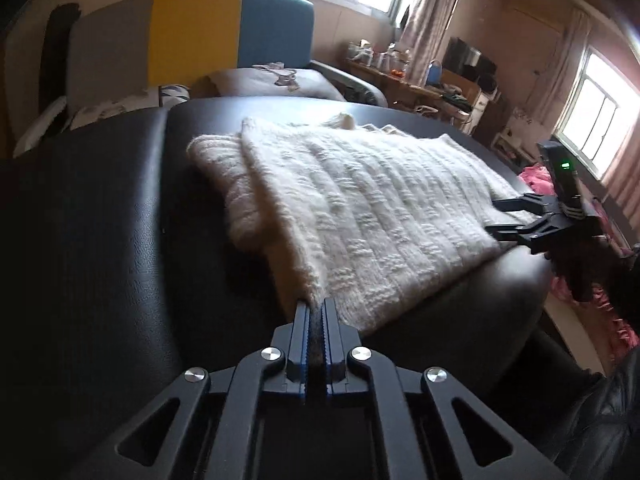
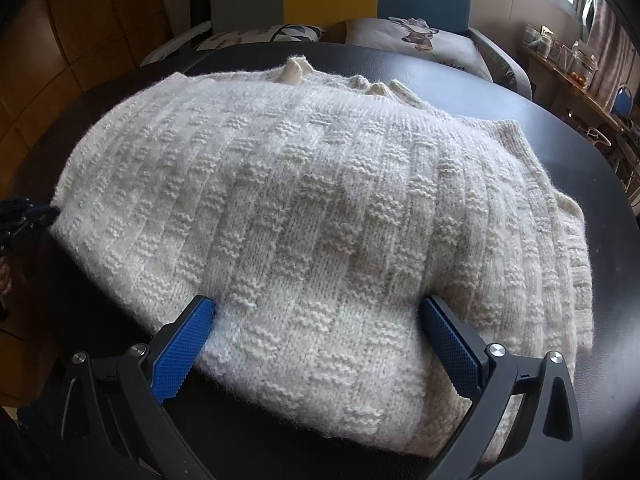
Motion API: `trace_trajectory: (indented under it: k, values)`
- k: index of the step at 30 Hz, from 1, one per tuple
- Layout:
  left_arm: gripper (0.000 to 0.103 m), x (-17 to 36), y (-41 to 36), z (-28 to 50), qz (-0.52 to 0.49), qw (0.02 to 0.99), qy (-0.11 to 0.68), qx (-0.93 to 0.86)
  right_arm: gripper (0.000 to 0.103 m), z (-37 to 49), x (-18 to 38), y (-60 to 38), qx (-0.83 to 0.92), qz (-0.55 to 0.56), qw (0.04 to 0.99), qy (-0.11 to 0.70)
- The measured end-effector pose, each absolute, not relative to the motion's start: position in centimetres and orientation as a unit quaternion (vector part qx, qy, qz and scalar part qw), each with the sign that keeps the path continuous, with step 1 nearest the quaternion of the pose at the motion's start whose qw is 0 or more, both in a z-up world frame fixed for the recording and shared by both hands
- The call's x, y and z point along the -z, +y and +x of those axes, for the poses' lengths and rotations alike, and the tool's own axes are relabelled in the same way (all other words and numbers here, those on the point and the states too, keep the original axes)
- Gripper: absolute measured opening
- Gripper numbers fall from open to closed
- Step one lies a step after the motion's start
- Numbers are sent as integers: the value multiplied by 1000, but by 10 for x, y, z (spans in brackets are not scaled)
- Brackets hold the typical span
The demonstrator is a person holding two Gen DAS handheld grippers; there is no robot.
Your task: Fold clothes
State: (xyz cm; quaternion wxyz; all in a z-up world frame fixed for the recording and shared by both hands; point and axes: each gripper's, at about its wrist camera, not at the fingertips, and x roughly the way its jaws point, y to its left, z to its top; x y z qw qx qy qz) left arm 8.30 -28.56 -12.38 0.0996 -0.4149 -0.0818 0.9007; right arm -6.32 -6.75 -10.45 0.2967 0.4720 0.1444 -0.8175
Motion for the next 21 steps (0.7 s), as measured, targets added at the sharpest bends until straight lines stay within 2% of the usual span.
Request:
trace_trajectory:
  k: [3, 6, 7, 8, 9, 12, 13, 16, 18, 21]
  values:
    - [4, 126, -279, 91, -423, 107, -72, -897, 103, -64, 106, -70, 818, 471, 296, 144]
    - [7, 111, -295, 96, -399, 91, -136, -902, 103, -66, 103, -69, 815, 476, 297, 147]
    - [15, 103, -300, 99, -384, 74, -145, -909, 103, -67, 101, -68, 813, 480, 295, 146]
    - [18, 96, -305, 103, -369, 58, -154, -915, 103, -66, 97, -68, 813, 479, 299, 142]
    - [19, 89, -311, 106, -354, 41, -162, -920, 103, -64, 92, -69, 814, 474, 307, 135]
    - [22, 73, -298, 105, -303, 89, -186, -931, 103, -58, 81, -73, 815, 464, 324, 126]
    - [23, 74, -288, 100, -307, 98, -175, -930, 103, -57, 83, -77, 814, 465, 320, 138]
    - [24, 101, -242, 70, -388, 82, -77, -915, 103, -56, 92, -88, 809, 474, 303, 172]
    - [24, 125, -225, 63, -431, 48, -24, -901, 103, -56, 102, -83, 808, 477, 306, 162]
    - [24, 119, -258, 67, -403, 54, -135, -903, 103, -56, 103, -75, 811, 468, 316, 152]
